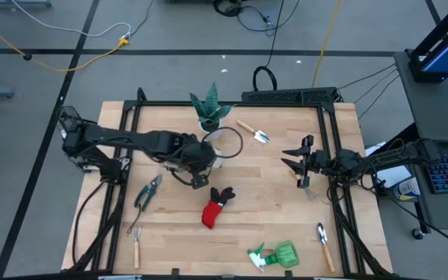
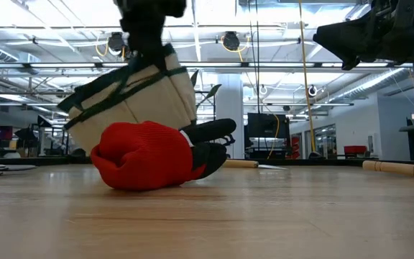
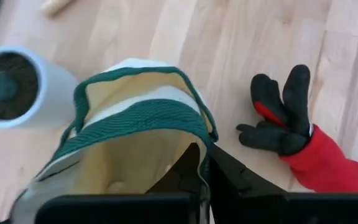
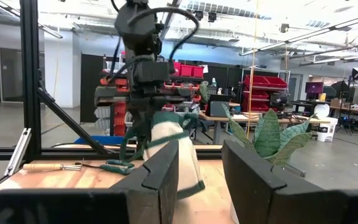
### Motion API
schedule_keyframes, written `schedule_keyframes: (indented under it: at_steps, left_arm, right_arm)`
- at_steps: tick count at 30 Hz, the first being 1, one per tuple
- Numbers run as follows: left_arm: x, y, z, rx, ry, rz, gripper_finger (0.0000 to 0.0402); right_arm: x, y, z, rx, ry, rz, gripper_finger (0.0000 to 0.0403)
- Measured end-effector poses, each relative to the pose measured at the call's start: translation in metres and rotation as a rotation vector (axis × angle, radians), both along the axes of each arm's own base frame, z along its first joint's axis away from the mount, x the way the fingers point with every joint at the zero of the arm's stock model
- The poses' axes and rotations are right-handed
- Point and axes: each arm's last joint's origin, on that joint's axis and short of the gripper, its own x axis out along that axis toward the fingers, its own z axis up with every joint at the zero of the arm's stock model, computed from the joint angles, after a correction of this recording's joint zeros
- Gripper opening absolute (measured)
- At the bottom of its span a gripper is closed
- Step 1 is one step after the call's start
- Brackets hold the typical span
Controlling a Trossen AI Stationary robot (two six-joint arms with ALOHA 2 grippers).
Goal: Pick & Place Garden tools in Gardening bag
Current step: Prepare the gardening bag
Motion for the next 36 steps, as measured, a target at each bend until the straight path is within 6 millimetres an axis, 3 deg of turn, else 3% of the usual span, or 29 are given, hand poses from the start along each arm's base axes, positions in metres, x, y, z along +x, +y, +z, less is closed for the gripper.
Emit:
schedule_keyframes:
  at_steps: [5,11,36]
  left_arm:
    - [0.018,0.016,-0.023,-0.014,0.077,-0.005,0.0006]
    - [0.031,0.032,-0.038,-0.019,0.103,0.04,0.0034]
    - [0.046,0.037,-0.03,0.015,-0.063,-0.03,0.0042]
  right_arm:
    - [0.0,0.0,0.0,0.0,0.002,0.0,0.0116]
    - [0.0,0.0,-0.001,-0.001,0.006,0.0,0.0116]
    - [0.001,0.0,-0.002,-0.003,0.022,0.001,0.0116]
